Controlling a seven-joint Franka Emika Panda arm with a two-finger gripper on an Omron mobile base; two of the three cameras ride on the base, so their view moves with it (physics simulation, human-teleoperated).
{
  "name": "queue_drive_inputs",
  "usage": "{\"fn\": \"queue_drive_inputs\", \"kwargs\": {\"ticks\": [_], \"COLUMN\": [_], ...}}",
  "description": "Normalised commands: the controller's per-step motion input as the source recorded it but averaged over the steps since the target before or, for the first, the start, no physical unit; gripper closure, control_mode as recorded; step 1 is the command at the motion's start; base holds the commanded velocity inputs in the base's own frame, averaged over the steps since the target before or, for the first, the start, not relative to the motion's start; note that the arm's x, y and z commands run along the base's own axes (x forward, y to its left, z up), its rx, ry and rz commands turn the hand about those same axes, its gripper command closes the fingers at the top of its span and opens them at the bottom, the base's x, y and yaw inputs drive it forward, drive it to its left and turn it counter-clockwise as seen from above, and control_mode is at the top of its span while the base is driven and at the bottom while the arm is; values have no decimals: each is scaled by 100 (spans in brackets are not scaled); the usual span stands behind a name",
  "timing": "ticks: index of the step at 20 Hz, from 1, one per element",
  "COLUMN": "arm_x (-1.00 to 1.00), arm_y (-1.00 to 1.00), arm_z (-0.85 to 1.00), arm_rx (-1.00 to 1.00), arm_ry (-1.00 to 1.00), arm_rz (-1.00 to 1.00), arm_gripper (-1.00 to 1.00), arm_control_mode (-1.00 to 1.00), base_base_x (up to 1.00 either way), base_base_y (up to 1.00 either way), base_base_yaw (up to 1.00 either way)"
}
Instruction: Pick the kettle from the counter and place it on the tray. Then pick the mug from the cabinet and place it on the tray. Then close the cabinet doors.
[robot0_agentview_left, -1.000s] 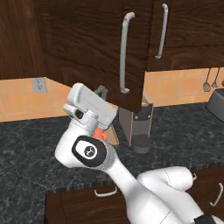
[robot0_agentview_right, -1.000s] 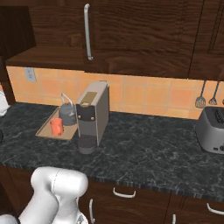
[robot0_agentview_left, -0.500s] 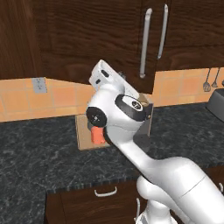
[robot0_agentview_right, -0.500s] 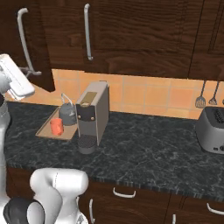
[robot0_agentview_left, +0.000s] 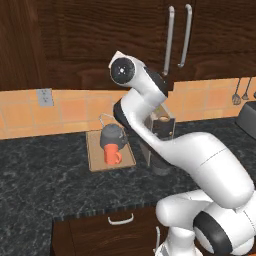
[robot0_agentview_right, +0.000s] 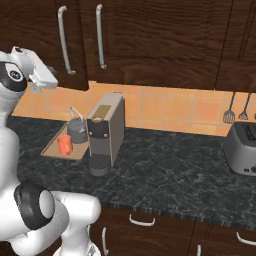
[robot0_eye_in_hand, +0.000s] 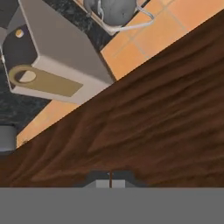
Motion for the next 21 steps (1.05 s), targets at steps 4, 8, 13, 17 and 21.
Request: {"fn": "queue_drive_inputs", "kwargs": {"ticks": [4, 8, 13, 17, 21], "arm_x": [100, 96, 92, 95, 90], "arm_y": [-57, -58, -56, -44, -23], "arm_z": [-30, -30, -42, -51, -50], "arm_rx": [0, 0, 0, 0, 0], "arm_ry": [13, 1, 0, 0, 1], "arm_rz": [10, 8, 8, 8, 4], "arm_gripper": [100, 100, 100, 100, 100], "arm_control_mode": [-100, -100, -100, -100, -100], "base_base_x": [0, 0, 0, 0, 0], "base_base_y": [0, 0, 0, 0, 0], "base_base_yaw": [0, 0, 0, 0, 0]}}
